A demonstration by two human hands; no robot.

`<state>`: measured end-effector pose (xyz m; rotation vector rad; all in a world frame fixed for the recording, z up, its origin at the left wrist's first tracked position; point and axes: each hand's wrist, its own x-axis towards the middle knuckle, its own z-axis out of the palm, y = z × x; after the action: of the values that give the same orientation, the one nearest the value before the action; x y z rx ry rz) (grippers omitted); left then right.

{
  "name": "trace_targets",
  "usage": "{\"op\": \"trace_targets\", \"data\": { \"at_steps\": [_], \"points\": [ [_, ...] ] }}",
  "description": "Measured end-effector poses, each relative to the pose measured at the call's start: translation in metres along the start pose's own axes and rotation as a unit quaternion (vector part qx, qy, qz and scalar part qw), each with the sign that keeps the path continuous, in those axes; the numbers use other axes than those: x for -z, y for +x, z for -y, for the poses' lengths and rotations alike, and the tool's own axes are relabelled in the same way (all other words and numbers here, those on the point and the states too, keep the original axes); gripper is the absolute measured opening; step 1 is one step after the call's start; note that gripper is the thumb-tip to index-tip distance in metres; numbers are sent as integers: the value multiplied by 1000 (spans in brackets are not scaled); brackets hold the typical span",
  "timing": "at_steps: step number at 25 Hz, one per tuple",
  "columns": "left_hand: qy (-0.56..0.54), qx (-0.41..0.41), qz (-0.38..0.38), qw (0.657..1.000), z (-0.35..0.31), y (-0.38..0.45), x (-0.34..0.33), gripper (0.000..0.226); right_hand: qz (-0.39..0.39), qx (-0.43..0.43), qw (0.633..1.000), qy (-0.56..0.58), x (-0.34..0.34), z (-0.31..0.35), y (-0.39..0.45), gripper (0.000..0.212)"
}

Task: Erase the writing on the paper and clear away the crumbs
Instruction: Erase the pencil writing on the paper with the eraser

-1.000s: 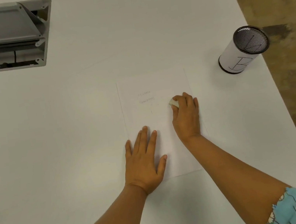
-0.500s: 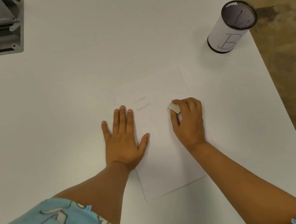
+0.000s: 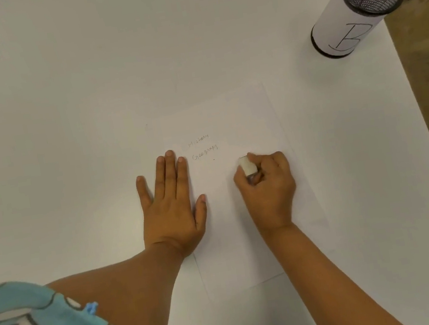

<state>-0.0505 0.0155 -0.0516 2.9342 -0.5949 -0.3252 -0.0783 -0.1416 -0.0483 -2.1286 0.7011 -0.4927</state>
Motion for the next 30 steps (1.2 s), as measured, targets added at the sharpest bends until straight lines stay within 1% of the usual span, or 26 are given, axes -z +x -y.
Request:
{"op": "trace_targets", "data": {
  "at_steps": [2, 3, 4, 7, 8, 9, 11, 12, 13, 15, 16, 17, 18, 20, 21, 22, 24, 26, 30],
  "points": [
    [2, 0, -1, 1000, 0, 0, 1, 67, 68, 86, 994, -23, -7, 9, -17, 19],
    [6, 0, 0, 1000, 0, 0, 2, 67, 84, 118, 989, -29, -6, 10, -18, 19],
    [9, 0, 1, 1000, 0, 0, 2, 67, 82, 117, 989, -26, -2, 7, -12, 19],
    [10, 1, 0, 1000, 1, 1, 1, 67, 2, 2, 1000, 7, 7, -5, 8, 15],
    [6, 1, 1, 1000, 1, 1, 1, 67, 3, -10, 1000, 8, 6, -2, 6, 15],
    [3, 1, 3, 1000, 1, 1, 2, 67, 27, 10, 1000, 2, 1, 4, 0, 17],
    [3, 1, 2, 1000, 0, 0, 2, 68, 102, 98, 990, -18, -9, 14, -20, 22],
    [5, 2, 3, 1000, 0, 0, 2, 68, 118, 123, 985, -20, -8, 13, -20, 22],
    [6, 3, 4, 1000, 0, 0, 2, 68, 111, 113, 987, -14, -6, 9, -12, 21],
    [6, 5, 1, 1000, 0, 1, 1, 67, 32, 23, 999, 9, 3, -3, 7, 18],
    [5, 5, 2, 1000, 0, 1, 1, 67, 6, -15, 1000, 21, 4, -4, 10, 17],
    [2, 5, 3, 1000, 0, 0, 1, 67, 2, -28, 999, 27, 4, -2, 9, 17],
    [-1, 7, 3, 1000, 0, 0, 2, 68, 21, -11, 999, 23, 1, 3, 3, 18],
    [-1, 9, 1, 1000, 0, 0, 2, 68, 88, 87, 992, -9, -7, 12, -16, 20],
    [0, 8, 1, 1000, 0, 0, 2, 68, 104, 117, 987, -18, -7, 11, -18, 21],
    [-2, 7, 1, 1000, 0, 0, 2, 68, 100, 111, 989, -18, -5, 7, -13, 20],
    [-6, 9, 0, 1000, 0, 1, 1, 67, 36, 39, 999, 2, 1, -4, 2, 17],
    [-6, 10, 2, 1000, 1, 1, 0, 67, -4, 5, 1000, 8, 6, -8, 8, 14],
    [-2, 8, 6, 1000, 2, 1, -1, 68, 12, 3, 1000, 15, 4, -7, 7, 15]
  ]
}}
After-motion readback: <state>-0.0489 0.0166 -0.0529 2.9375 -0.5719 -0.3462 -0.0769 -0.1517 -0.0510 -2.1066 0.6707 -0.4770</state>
